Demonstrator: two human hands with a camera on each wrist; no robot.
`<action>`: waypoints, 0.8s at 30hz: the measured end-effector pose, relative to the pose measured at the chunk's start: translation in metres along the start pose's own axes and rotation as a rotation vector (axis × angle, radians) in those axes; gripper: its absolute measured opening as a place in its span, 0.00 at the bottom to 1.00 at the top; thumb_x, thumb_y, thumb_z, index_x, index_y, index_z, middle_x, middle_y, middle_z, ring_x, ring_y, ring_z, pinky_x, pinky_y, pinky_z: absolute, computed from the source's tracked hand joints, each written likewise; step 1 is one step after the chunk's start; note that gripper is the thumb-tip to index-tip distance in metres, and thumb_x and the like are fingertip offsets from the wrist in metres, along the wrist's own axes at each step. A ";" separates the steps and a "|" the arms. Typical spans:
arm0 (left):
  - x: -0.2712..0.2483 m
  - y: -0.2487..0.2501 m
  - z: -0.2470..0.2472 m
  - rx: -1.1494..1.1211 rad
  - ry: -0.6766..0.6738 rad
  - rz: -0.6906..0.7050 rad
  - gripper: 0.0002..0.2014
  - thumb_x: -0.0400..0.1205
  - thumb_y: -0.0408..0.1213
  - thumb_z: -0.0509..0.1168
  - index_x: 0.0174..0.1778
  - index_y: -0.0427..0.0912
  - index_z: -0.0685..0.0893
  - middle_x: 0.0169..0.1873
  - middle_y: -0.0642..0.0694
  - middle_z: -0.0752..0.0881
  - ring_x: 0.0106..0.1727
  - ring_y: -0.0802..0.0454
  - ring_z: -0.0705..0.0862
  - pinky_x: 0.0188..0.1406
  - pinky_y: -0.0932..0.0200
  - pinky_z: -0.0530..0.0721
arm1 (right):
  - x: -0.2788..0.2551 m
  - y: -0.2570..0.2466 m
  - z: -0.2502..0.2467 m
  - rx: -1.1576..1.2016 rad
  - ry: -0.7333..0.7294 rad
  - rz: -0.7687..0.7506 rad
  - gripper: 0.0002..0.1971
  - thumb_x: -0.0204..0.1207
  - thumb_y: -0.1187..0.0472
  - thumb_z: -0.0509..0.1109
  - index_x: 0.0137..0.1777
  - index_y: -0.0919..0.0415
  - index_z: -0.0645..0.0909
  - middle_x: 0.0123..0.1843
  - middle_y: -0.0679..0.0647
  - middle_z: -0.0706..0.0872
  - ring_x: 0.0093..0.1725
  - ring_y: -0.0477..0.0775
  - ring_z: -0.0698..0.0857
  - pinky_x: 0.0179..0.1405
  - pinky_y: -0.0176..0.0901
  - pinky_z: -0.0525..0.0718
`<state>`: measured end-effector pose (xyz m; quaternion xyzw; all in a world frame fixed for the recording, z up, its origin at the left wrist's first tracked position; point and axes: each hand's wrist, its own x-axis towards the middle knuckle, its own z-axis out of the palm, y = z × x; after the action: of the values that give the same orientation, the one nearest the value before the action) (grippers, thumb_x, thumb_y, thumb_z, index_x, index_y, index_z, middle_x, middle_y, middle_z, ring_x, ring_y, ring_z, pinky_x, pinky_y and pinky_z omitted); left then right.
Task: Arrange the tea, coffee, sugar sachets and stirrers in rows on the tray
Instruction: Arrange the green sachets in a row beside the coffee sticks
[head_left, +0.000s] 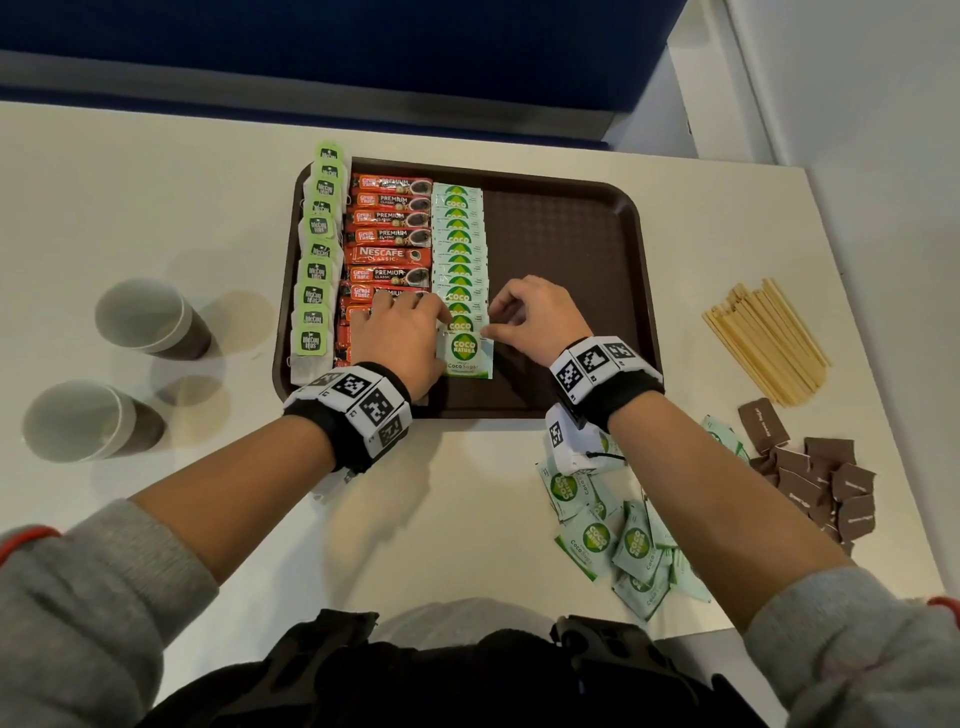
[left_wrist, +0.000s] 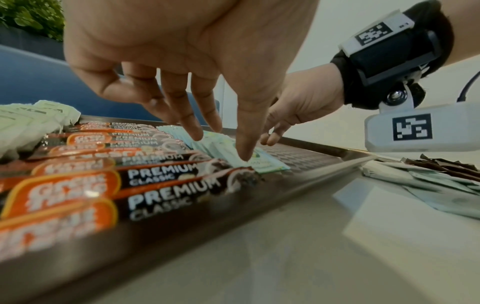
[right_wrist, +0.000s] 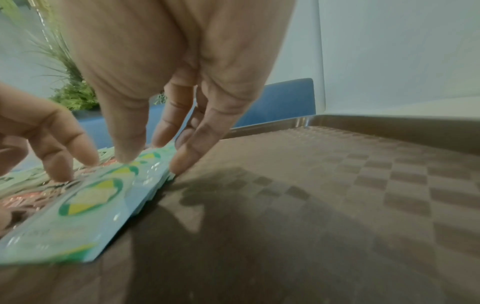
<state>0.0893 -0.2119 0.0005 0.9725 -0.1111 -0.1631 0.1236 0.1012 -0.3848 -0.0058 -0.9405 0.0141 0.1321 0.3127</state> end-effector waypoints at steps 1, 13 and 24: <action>-0.001 0.001 -0.001 -0.003 0.005 0.006 0.24 0.75 0.45 0.73 0.65 0.52 0.74 0.67 0.47 0.77 0.71 0.41 0.69 0.66 0.42 0.68 | -0.003 0.000 -0.005 -0.009 -0.003 0.000 0.10 0.67 0.59 0.80 0.45 0.58 0.83 0.44 0.48 0.78 0.38 0.45 0.81 0.38 0.24 0.75; -0.039 0.051 0.010 -0.065 -0.079 0.270 0.26 0.72 0.50 0.74 0.64 0.51 0.75 0.62 0.45 0.79 0.65 0.42 0.73 0.62 0.48 0.73 | -0.094 0.029 -0.048 -0.058 -0.151 0.259 0.20 0.62 0.53 0.83 0.52 0.53 0.82 0.46 0.48 0.83 0.46 0.47 0.82 0.49 0.41 0.82; -0.095 0.112 0.068 -0.005 -0.363 0.362 0.48 0.61 0.60 0.79 0.74 0.51 0.65 0.69 0.45 0.69 0.71 0.43 0.67 0.66 0.44 0.76 | -0.200 0.091 -0.033 -0.538 -0.278 0.349 0.64 0.47 0.39 0.85 0.81 0.51 0.52 0.82 0.59 0.55 0.81 0.62 0.54 0.80 0.58 0.60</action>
<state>-0.0418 -0.3072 -0.0037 0.8912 -0.3034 -0.3105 0.1314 -0.0939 -0.4889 0.0177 -0.9457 0.0967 0.3094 0.0254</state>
